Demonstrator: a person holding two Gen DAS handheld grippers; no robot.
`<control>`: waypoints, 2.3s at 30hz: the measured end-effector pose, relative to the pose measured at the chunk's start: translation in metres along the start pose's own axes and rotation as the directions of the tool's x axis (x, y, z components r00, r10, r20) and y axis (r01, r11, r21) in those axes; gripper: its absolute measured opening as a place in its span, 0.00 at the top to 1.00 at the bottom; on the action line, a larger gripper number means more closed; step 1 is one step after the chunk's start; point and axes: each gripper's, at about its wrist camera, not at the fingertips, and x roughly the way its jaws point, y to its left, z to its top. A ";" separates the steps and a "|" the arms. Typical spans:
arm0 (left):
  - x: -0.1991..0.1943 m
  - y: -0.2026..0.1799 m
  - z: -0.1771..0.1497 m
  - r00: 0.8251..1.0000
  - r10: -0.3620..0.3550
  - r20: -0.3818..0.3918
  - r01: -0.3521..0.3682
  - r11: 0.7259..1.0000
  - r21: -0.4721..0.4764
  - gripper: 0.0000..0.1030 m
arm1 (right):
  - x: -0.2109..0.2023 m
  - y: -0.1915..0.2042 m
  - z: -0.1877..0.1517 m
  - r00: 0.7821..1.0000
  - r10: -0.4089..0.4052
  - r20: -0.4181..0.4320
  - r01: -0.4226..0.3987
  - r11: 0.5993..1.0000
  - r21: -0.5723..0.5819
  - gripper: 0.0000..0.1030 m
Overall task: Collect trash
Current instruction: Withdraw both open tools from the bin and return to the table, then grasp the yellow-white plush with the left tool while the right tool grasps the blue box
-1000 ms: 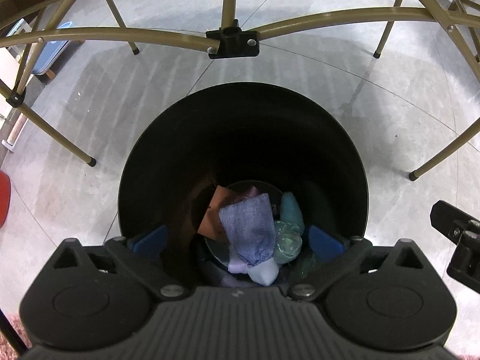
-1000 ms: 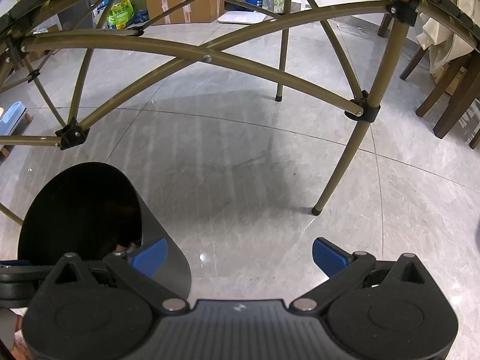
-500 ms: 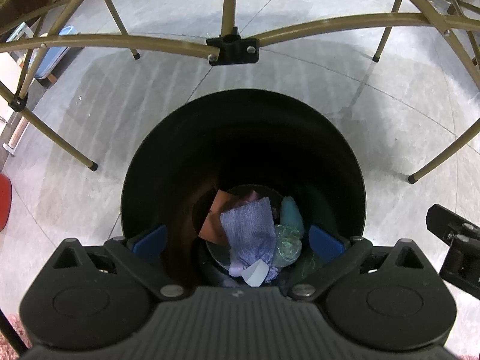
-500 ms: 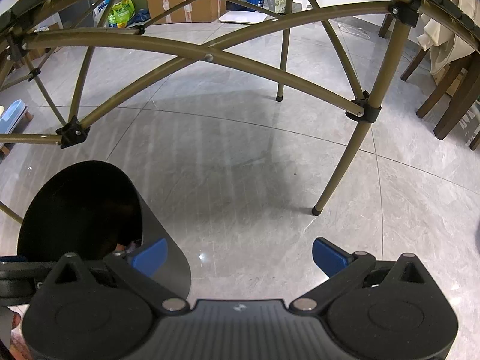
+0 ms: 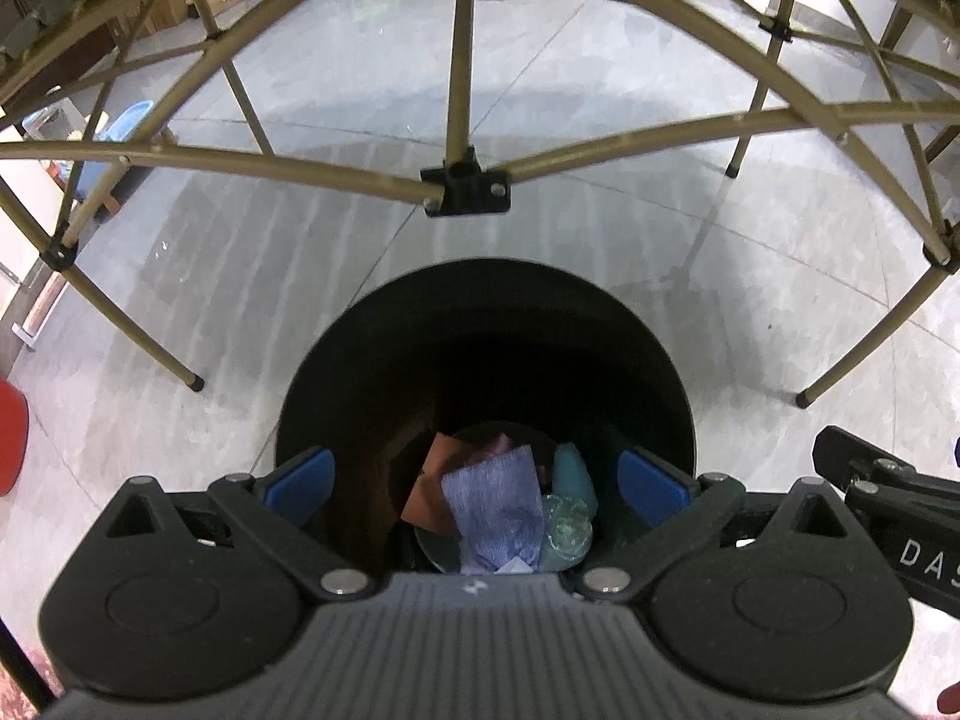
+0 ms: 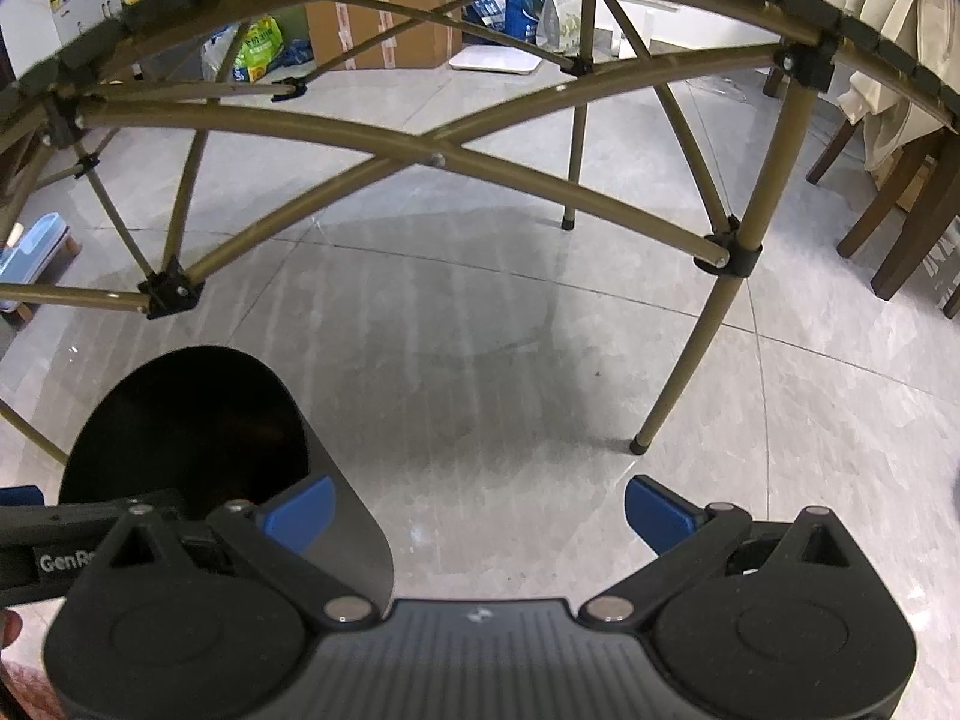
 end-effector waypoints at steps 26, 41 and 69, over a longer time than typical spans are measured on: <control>-0.066 0.043 0.012 0.972 0.033 0.233 -0.021 0.998 -0.053 0.00 | -0.073 0.019 0.025 0.972 0.086 0.219 -0.068 0.994 -0.087 0.00; -0.116 0.079 0.023 0.883 0.082 0.462 -0.026 0.992 -0.126 0.00 | -0.122 0.037 0.051 0.905 0.176 0.388 -0.152 0.984 -0.092 0.00; -0.123 0.081 0.146 0.844 0.024 0.535 0.038 0.994 -0.106 0.00 | -0.098 0.029 0.147 0.807 0.159 0.569 -0.178 0.984 -0.024 0.00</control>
